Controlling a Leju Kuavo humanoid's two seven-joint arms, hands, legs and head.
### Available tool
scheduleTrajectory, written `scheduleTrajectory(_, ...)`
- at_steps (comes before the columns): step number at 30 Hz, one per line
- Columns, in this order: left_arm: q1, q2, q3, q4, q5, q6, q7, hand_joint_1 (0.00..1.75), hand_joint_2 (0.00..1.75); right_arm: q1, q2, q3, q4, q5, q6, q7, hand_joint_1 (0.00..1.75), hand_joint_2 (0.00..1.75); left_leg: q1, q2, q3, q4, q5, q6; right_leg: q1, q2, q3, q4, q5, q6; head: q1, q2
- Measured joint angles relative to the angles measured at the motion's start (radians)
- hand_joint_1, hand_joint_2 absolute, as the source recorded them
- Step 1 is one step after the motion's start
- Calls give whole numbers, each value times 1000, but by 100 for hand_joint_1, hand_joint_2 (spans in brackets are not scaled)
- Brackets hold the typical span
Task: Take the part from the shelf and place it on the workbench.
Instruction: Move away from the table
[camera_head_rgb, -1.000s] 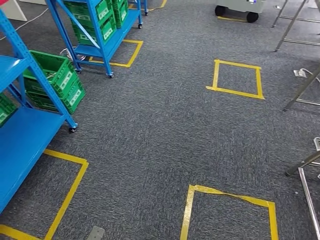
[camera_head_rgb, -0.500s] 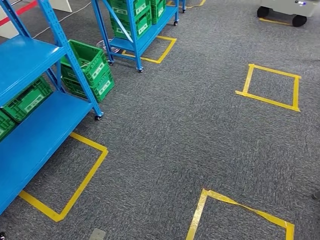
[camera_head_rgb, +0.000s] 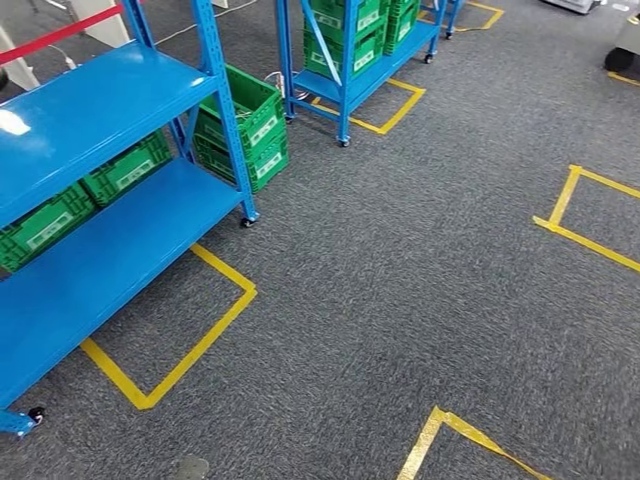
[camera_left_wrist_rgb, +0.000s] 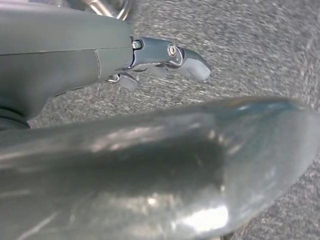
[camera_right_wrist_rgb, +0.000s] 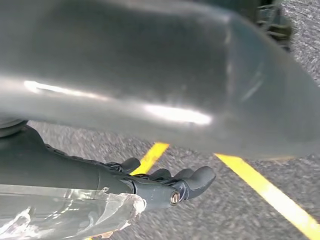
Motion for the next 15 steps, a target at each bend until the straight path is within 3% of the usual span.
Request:
scheduleTrajectory(2, -1, 1, 0, 0, -1, 0, 0, 0, 0, -1, 0, 0, 2, 1, 0, 0, 0, 0, 0, -26, 1, 4, -5, -10, -7, 46, 54, -125, 51, 0, 0, 0)
scheduleTrajectory(4, -1, 2, 0, 0, -3, 1, 0, 0, 0, -3, 0, 0, 4, 3, 0, 1, 0, 0, 2, -46, -5, 5, -5, -22, -9, 68, 72, -160, 51, -5, -1, 0)
scheduleTrajectory(6, 4, 3, 0, 0, -4, 1, 1, 0, 0, -4, -1, 0, 4, 5, 0, 2, 0, 0, 6, -53, -9, 3, -4, -34, -7, 49, 76, -164, 53, -17, -1, 0)
scheduleTrajectory(8, 5, 4, 0, 0, -5, 0, 1, 0, 0, -4, -1, -1, 4, 8, 0, 2, 0, 0, 3, -6, -32, 48, -33, -43, -8, 23, 83, -172, 53, -30, -7, 0)
scheduleTrajectory(10, 1, 4, 0, 0, -7, -2, 1, 0, 0, -1, -1, -1, 4, 10, 0, 2, 0, 0, 0, 51, -96, 170, -92, -49, -5, -7, 89, -176, 47, -39, -13, 0)
scheduleTrajectory(12, 0, 4, 0, 0, -7, -5, 0, 0, 0, 1, -1, -1, 4, 12, 0, 3, 0, 0, 1, 66, -159, 281, -122, -52, -2, -39, 96, -176, 38, -42, -13, 0)
scheduleTrajectory(13, 2, 3, 0, 0, -7, -5, -1, 0, 0, 1, -1, -1, 4, 12, 0, 2, 0, 0, 1, 68, -167, 291, -110, -52, -2, -52, 102, -176, 33, -42, -13, 0)
scheduleTrajectory(15, 6, 4, 0, 0, -8, -5, -1, 0, 0, 0, -1, -1, 4, 15, 0, 2, 0, 0, 0, 84, -125, 200, -38, -47, -1, -76, 119, -176, 21, -37, -13, 0)
